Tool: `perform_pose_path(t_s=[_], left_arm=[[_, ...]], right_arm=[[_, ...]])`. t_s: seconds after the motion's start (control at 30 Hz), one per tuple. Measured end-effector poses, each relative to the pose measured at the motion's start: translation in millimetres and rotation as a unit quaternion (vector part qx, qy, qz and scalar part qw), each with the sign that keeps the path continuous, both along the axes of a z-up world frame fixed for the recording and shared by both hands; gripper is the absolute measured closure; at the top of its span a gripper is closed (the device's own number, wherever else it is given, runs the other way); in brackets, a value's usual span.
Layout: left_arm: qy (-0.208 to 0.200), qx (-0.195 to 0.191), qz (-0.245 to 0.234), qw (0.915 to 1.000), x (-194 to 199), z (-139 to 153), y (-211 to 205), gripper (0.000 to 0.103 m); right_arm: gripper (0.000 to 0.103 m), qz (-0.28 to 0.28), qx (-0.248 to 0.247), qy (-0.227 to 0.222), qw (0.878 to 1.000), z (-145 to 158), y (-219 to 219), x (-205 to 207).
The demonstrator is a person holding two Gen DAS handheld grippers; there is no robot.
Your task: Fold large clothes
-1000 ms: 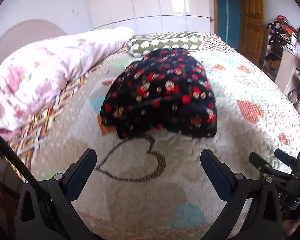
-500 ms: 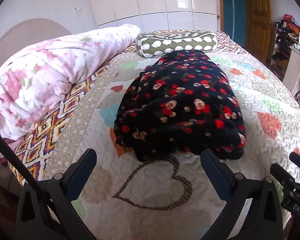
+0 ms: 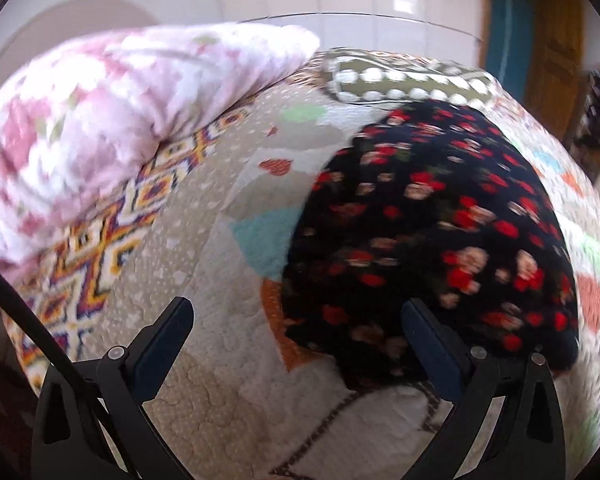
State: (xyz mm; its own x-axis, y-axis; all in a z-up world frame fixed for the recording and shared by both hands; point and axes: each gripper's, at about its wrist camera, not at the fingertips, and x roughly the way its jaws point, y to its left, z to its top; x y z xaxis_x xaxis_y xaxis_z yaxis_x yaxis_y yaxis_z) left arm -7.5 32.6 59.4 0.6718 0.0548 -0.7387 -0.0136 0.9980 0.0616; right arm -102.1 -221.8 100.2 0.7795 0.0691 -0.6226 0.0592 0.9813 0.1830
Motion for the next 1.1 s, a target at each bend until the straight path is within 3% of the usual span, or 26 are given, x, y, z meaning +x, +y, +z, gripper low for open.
perform_pose_path(t_s=[0.13,0.17,0.23,0.27,0.4,0.5,0.57,0.67,0.7,0.83,0.97,1.1], left_arm=[[0.004,-0.050,0.016,0.9986,4,-16,28,0.000],[0.004,-0.053,0.020,0.9984,5,-19,32,0.000],[0.003,-0.050,0.026,0.9984,5,-26,38,0.000],[0.003,-0.051,0.026,0.9983,5,-29,41,0.000],[-0.001,-0.064,0.030,0.9975,3,-38,59,0.000],[0.002,-0.072,0.035,0.9968,5,-43,76,0.000],[0.012,-0.086,0.040,0.9955,8,-44,86,0.000],[0.017,-0.114,0.053,0.9919,10,-42,105,0.000],[0.016,-0.122,0.058,0.9907,10,-41,111,0.000],[0.012,-0.141,0.086,0.9863,12,-38,138,0.000],[0.013,-0.158,0.119,0.9802,13,-41,166,0.000],[0.016,-0.176,0.134,0.9752,15,-44,184,0.000]], right_arm=[[0.033,0.047,0.023,-0.003,0.999,11,14,34],[0.036,0.055,0.029,0.001,0.998,10,19,43],[0.052,0.071,0.046,0.019,0.996,1,31,69],[0.053,0.075,0.050,0.030,0.995,-6,35,80],[0.051,0.080,0.035,0.097,0.991,-45,56,118],[0.051,0.076,0.034,0.085,0.993,-26,57,114],[0.050,0.086,0.060,0.064,0.992,-12,60,111],[0.043,0.102,0.071,0.069,0.990,-4,81,122],[0.039,0.112,0.065,0.076,0.989,-4,93,129],[0.038,0.157,0.014,0.083,0.984,-6,155,151],[0.038,0.205,0.032,0.101,0.973,-14,208,173],[0.038,0.227,-0.001,0.176,0.958,-41,261,203]])
